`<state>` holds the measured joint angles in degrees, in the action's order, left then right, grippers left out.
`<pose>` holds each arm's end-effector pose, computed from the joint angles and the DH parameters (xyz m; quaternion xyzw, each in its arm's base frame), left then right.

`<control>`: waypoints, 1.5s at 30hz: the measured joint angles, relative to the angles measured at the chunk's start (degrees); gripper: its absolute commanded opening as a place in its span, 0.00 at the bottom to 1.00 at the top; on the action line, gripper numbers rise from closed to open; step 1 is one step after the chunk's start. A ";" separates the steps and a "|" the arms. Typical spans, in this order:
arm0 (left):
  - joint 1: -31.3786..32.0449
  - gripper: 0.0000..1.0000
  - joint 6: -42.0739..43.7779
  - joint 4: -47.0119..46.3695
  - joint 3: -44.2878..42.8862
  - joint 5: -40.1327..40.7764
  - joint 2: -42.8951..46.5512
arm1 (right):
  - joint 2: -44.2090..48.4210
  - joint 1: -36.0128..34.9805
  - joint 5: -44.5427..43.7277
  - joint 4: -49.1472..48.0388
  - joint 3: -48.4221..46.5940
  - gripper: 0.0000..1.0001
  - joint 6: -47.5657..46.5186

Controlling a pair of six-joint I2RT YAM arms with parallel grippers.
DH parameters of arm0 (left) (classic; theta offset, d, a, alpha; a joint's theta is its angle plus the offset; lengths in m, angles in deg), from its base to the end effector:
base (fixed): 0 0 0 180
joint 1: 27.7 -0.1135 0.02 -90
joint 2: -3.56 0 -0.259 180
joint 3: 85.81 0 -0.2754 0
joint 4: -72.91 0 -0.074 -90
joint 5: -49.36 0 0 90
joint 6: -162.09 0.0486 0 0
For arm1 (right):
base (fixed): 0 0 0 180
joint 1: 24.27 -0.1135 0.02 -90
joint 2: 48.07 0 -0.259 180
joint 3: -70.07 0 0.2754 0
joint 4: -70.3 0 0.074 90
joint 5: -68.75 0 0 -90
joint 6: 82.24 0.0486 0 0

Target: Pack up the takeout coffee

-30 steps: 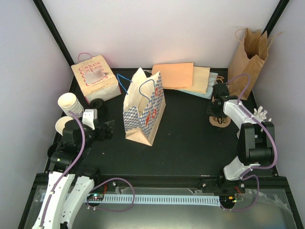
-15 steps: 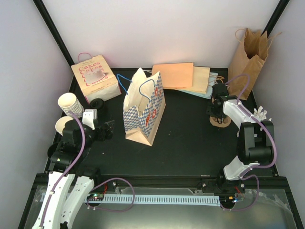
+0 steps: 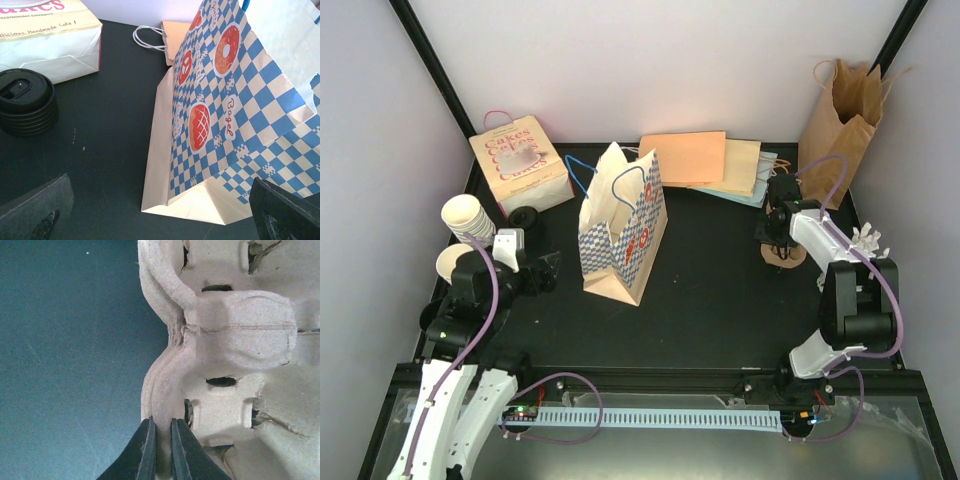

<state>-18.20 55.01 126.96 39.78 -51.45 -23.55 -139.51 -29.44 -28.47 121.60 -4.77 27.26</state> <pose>0.1394 -0.0326 0.3030 -0.0067 0.8491 -0.1981 0.4896 0.3356 0.0242 0.1805 0.1341 0.9704 -0.0195 0.2001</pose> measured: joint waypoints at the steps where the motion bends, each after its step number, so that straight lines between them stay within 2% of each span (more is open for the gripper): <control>1: 0.00 0.99 0.00 0.02 0.00 0.00 0.00 | 0.17 0.00 -0.20 0.28 -0.09 0.07 -0.02; 24: 0.00 0.99 0.00 0.00 0.00 -0.02 0.00 | 2.54 -4.00 -6.58 5.95 -3.87 0.10 -0.59; 31: 0.00 0.99 0.00 0.02 0.00 -0.02 0.00 | 3.32 -5.40 -12.31 8.26 -5.62 0.13 -0.61; 45: 0.00 0.99 0.00 0.00 0.00 -0.04 0.00 | 3.63 -5.75 -6.80 6.58 -3.10 0.15 -1.44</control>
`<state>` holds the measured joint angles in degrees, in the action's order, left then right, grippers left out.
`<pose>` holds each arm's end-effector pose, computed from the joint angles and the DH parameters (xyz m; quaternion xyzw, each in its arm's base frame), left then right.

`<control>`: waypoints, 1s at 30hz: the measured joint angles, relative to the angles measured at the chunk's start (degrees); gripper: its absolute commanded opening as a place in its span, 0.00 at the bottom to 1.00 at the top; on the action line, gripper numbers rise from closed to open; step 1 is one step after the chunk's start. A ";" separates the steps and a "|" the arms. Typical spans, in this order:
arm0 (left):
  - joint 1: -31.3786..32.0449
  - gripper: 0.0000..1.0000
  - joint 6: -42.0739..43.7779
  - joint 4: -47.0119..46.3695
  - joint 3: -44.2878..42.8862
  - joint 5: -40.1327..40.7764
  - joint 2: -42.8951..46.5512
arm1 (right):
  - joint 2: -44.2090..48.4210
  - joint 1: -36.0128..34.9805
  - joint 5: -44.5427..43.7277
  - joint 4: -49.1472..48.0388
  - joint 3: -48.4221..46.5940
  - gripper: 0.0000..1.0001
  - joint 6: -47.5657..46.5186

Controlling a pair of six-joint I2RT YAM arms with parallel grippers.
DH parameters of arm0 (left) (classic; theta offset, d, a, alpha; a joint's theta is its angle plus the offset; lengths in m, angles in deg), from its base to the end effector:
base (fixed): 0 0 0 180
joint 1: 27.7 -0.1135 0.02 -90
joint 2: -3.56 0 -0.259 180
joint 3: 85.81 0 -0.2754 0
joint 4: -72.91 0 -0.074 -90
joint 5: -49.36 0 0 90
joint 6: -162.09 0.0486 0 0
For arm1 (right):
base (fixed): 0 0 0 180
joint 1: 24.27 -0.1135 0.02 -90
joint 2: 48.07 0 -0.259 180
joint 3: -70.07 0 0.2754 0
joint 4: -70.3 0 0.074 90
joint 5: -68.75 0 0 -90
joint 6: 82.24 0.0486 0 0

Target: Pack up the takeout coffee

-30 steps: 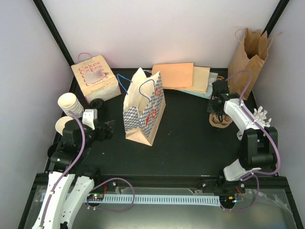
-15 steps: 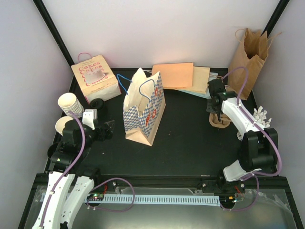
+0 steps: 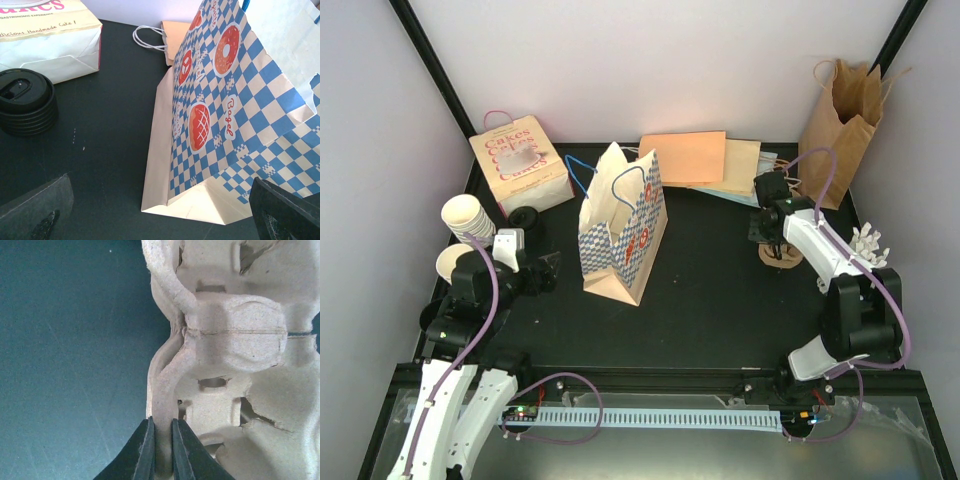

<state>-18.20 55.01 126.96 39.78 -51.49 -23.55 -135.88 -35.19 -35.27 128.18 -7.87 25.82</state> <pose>0.1394 -0.0326 0.3030 -0.0066 0.8491 -0.1983 0.4895 0.3236 0.0504 0.2130 0.0841 0.9705 -0.0680 0.2154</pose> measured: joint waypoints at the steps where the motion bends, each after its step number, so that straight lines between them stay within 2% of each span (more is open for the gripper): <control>1: 0.00 0.99 0.00 0.00 0.00 0.00 0.00 | 0.00 0.00 0.31 -0.09 0.39 0.15 -0.02; 15: 0.00 0.99 0.00 0.00 0.00 0.00 0.00 | 0.11 -0.02 3.54 -1.33 1.53 0.16 -0.22; 23: 0.00 0.99 0.00 0.00 0.00 0.00 -0.02 | 2.34 -2.54 -4.55 2.49 -1.53 0.16 -0.17; 30: 0.00 0.99 0.00 0.02 0.00 0.00 -0.39 | 4.55 -9.77 -9.35 5.88 -6.21 0.16 -0.09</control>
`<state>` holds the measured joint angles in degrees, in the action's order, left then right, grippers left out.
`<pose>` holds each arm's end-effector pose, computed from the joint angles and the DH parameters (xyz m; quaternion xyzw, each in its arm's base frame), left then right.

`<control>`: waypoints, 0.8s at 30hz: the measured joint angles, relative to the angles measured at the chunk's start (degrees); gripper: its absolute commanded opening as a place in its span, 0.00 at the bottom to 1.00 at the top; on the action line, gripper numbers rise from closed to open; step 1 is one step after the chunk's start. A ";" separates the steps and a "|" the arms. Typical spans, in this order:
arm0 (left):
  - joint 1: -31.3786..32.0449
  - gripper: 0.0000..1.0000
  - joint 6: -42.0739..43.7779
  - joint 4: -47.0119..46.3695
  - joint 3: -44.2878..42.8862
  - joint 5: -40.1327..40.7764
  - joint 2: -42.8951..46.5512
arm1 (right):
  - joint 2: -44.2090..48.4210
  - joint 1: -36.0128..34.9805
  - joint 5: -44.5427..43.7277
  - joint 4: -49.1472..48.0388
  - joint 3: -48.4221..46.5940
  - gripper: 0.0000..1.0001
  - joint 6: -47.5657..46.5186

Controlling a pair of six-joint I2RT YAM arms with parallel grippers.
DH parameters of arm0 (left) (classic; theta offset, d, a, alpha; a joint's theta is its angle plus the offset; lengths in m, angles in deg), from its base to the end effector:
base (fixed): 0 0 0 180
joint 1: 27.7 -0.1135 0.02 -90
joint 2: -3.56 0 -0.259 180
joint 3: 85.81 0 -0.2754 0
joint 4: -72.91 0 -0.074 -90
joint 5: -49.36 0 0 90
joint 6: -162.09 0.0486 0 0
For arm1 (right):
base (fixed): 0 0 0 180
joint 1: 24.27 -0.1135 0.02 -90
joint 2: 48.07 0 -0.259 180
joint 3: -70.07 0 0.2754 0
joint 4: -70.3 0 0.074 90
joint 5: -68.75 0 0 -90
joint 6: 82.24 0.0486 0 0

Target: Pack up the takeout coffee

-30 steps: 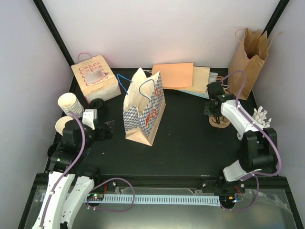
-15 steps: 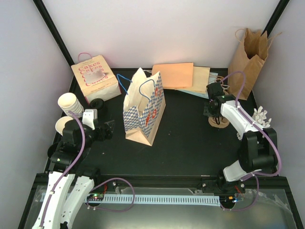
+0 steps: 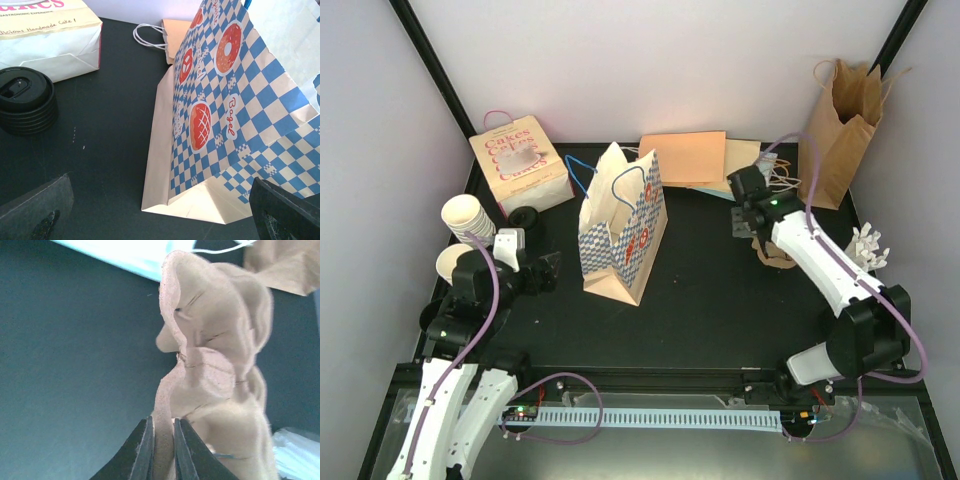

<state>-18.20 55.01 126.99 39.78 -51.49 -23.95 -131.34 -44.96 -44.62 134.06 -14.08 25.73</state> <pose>0.1407 -0.0328 0.3021 -0.0070 0.8510 -0.1978 0.4864 0.3053 0.0947 0.2694 0.0249 0.9528 -0.1098 0.2818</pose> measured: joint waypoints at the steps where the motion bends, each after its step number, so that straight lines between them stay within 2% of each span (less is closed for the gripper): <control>1: 0.00 0.99 0.00 0.00 0.00 0.00 0.00 | 0.09 -1.64 0.07 0.33 0.00 0.15 0.13; 5: 0.00 0.99 0.00 0.00 0.00 0.00 0.00 | 0.20 -9.20 1.92 0.76 1.81 0.16 1.53; 7: 0.00 0.99 0.00 0.00 0.00 0.00 0.00 | 0.31 -13.05 3.15 0.63 3.87 0.19 2.84; 8: 0.00 0.99 0.00 0.00 0.00 0.00 0.00 | 0.31 -15.17 3.98 0.55 5.14 0.32 3.69; 9: 0.00 0.99 0.00 0.00 0.00 0.00 0.00 | 0.22 -17.09 4.81 0.39 6.43 0.50 4.61; 10: 0.00 0.99 0.00 0.00 0.00 0.00 0.00 | 0.07 -18.80 5.84 0.13 7.54 0.59 5.44; 11: 0.00 0.99 0.00 0.00 0.00 0.00 0.00 | -0.13 -20.09 6.88 -0.31 8.59 0.62 6.19; 16: 0.00 0.99 0.00 0.00 0.00 -0.02 0.00 | -0.74 -22.08 12.02 -2.99 12.22 0.64 8.20; 20: 0.00 0.99 0.00 0.00 0.00 -0.04 0.00 | -0.74 -22.03 11.80 -3.91 11.76 0.64 8.28; 24: 0.00 0.99 0.00 0.00 0.00 -0.07 0.00 | -1.07 -21.29 10.14 -4.00 10.88 0.69 7.91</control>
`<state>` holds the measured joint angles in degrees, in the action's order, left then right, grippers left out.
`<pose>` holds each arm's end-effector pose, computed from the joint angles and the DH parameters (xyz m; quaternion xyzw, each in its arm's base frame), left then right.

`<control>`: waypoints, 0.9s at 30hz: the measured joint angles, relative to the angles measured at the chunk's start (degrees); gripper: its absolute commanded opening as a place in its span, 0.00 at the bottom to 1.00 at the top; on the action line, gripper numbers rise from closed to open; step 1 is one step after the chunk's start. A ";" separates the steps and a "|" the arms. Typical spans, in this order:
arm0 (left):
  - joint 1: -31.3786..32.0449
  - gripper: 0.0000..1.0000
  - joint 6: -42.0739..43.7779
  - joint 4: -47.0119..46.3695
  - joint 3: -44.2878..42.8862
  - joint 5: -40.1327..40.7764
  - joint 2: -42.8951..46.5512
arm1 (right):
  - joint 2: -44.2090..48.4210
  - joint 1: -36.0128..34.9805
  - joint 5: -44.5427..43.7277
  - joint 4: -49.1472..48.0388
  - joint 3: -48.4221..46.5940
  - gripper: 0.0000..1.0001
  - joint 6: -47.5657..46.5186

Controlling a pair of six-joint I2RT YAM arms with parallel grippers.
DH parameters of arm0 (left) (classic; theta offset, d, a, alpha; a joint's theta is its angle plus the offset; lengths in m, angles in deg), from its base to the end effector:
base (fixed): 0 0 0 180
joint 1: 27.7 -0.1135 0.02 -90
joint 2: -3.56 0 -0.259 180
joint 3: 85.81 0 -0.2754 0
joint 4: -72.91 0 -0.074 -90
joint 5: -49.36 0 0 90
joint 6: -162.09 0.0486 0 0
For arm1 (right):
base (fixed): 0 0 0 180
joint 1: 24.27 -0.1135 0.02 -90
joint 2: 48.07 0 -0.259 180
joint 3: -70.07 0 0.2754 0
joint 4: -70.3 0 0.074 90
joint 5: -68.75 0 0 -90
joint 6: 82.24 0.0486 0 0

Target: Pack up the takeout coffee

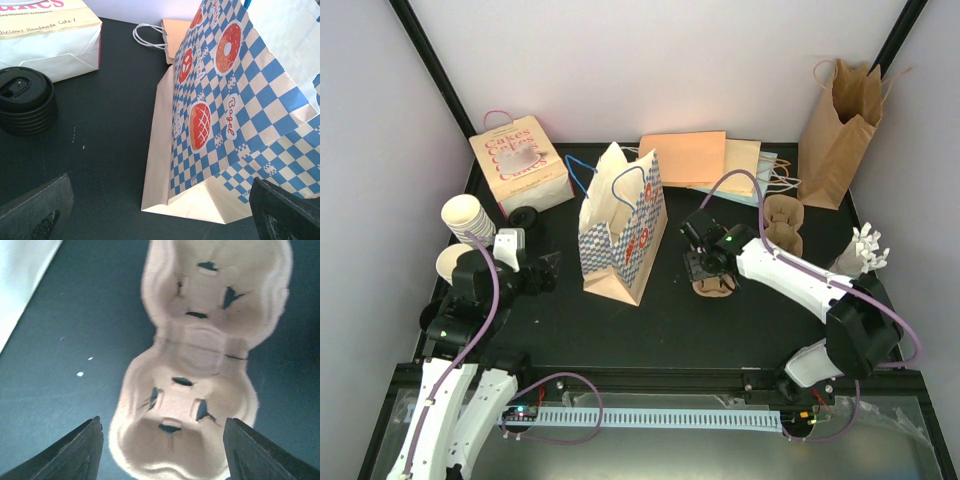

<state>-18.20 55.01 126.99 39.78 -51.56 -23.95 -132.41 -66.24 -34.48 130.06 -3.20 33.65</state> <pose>0.1407 -0.0329 0.3021 -0.0067 0.8510 -0.1983 0.4862 0.2339 0.1954 0.2038 -0.1180 0.9725 -0.0019 0.2006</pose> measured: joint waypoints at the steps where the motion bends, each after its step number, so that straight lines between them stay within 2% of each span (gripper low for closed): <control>1: 0.00 0.99 0.00 0.00 0.00 0.00 0.00 | -0.13 0.59 -0.35 -0.04 0.00 0.70 0.02; 7: 0.00 0.99 0.00 0.00 0.00 0.00 0.00 | -0.07 9.99 0.79 -4.46 4.37 0.74 0.00; 11: 0.00 0.99 0.00 0.00 0.00 0.00 0.00 | 0.11 15.17 6.64 -8.55 9.09 0.89 -0.46; 14: 0.00 0.99 0.00 0.00 0.00 0.00 0.00 | 0.09 17.62 11.67 -11.85 11.43 0.92 -0.57; 22: 0.00 0.99 0.00 0.00 0.00 0.00 0.00 | 0.20 18.73 28.92 -20.15 16.22 0.86 -0.57; 27: 0.00 0.99 0.00 0.00 0.00 0.00 0.00 | 1.20 14.95 40.74 -21.49 18.36 0.88 -2.19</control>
<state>-18.20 55.01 126.99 39.78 -51.56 -23.95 -131.21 -51.29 6.26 108.57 15.16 31.46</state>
